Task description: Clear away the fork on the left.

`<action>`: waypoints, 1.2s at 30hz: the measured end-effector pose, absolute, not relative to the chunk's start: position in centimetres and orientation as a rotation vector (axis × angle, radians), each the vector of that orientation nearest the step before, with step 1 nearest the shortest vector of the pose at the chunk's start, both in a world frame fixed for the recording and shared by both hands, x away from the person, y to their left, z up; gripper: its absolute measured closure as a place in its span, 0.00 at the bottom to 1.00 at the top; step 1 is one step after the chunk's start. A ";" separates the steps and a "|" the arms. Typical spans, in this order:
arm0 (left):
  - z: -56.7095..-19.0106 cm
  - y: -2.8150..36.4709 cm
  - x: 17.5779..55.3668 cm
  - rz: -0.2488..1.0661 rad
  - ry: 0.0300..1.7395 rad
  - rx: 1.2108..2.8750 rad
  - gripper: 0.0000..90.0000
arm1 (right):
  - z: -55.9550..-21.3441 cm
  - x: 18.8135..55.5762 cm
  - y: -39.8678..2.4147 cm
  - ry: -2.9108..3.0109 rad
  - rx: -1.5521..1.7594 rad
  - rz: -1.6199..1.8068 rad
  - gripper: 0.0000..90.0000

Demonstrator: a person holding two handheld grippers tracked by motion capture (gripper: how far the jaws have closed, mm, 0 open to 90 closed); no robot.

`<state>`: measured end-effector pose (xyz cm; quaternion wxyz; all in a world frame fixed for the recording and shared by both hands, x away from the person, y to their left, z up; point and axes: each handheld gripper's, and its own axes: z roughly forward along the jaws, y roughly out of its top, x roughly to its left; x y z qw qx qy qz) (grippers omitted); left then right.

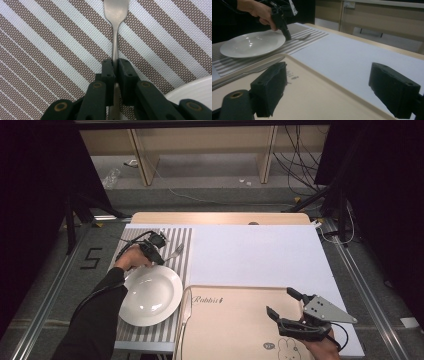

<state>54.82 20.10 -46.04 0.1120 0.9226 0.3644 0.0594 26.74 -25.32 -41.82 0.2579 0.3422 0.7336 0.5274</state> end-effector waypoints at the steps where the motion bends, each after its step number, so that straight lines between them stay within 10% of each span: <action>1: -46.0 20.1 54.8 0.178 1.071 2.710 0.93 | -41.8 26.8 -25.3 1.986 0.927 1.435 0.18; 36: -40.4 22.3 54.9 0.474 1.202 2.479 0.93 | -41.9 26.8 -25.3 1.984 0.927 1.434 0.18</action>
